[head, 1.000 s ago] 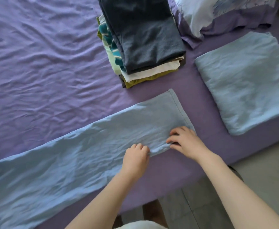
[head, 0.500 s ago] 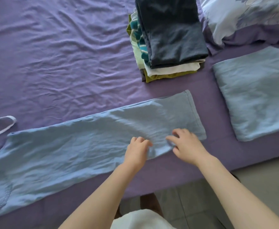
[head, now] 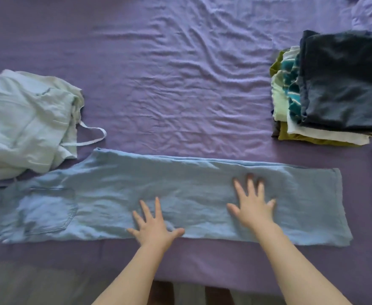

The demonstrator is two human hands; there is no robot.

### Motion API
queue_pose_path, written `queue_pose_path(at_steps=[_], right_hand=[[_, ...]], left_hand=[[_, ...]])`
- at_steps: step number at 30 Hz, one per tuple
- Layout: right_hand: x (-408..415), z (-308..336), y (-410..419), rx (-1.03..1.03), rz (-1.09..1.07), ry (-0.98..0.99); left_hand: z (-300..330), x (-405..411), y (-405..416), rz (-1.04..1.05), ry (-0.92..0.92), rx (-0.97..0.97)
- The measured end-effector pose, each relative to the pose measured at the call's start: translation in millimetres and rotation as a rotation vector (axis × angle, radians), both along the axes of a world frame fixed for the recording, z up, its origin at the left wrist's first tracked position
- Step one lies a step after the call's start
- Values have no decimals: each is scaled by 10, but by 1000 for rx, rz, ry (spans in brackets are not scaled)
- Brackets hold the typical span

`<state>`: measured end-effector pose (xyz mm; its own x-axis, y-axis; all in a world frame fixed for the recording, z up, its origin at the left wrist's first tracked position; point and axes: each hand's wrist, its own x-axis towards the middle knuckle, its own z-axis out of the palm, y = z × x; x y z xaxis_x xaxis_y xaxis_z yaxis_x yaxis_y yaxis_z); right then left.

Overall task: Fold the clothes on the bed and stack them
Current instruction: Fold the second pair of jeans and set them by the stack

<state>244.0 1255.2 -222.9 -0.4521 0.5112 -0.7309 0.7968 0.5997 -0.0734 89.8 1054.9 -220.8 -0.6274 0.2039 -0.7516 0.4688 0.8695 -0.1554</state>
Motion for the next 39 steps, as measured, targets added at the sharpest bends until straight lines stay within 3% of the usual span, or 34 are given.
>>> queue_pose_path(at_steps=[3,7,11,19,23,29,33,36,39], right_hand=[[-158,5,42,54,-85,-65],[-767,22,-465,48,178,122],[-1350,-79,-883,4,374,177],[-1885,-96,-1331,70,148,58],[-2326,-19,-1954,-4,358,163],[-2669,-25,-2472,-4,470,126],[-2858,4,-2646,49,414,72],[-3145,70,-2950,-24,416,197],[-3480,100,-3311,-55,419,448]], left_hand=[[36,-77,-69,-29,12,12],[44,-368,-105,-35,110,229],[38,-931,-236,-203,12,141],[9,-1652,-778,-273,-101,170],[-3,-1825,-1040,-291,-130,310],[48,-2226,-1710,-229,46,324],[88,-2480,-2152,-118,114,349],[126,-2653,-2410,-57,260,324],[113,-2871,-2667,188,303,333]])
